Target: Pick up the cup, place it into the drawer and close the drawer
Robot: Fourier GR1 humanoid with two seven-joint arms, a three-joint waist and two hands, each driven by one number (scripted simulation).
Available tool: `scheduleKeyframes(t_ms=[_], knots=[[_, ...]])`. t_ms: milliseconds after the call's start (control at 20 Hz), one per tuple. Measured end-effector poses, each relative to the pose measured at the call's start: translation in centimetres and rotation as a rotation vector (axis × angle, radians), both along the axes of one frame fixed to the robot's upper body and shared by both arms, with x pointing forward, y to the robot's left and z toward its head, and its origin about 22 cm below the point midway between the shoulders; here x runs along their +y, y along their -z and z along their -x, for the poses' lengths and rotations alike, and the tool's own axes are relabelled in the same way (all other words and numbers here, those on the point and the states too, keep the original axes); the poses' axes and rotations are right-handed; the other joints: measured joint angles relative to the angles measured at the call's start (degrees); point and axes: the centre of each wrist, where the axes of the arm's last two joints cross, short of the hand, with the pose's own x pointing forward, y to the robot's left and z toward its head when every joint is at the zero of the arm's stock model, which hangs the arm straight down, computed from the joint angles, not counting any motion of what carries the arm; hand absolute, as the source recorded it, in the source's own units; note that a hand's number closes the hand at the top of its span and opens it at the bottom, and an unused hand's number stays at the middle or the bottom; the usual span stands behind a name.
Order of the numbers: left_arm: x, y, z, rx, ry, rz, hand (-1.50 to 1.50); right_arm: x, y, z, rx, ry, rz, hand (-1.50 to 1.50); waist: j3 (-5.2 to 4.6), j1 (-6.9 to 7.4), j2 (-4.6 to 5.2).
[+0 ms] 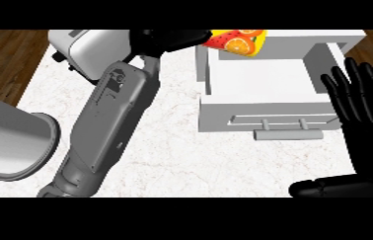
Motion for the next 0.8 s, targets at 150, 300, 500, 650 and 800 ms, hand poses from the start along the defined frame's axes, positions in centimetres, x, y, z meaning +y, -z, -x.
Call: scheduleKeyframes(t_ms=[150, 300, 500, 650, 800], knots=[[-1.3, 0.0, -0.7, 0.022, -0.003, -0.019, 1.50, 0.0, 0.6, 0.0, 0.003, 0.002, 0.002, -1.50, 0.00, -0.15, 0.04], [-2.4, 0.5, -1.3, 0.039, -0.013, -0.030, 1.50, 0.0, 0.5, -0.3, 0.003, -0.002, 0.002, -1.50, 0.01, -0.44, 0.13], [-3.5, 1.4, -2.1, 0.058, -0.028, -0.047, 1.50, -0.1, 0.4, -0.6, -0.006, -0.010, 0.002, -1.50, 0.01, -0.91, 0.27], [-4.3, 1.8, -2.6, 0.075, -0.035, -0.064, 1.50, 0.0, 0.7, -0.9, -0.006, -0.009, 0.002, -1.50, 0.01, -1.26, 0.35], [-5.0, 2.0, -2.8, 0.101, -0.046, -0.085, 1.50, 0.0, 0.5, -1.2, -0.009, -0.015, 0.003, -1.50, 0.03, -1.71, 0.42]])
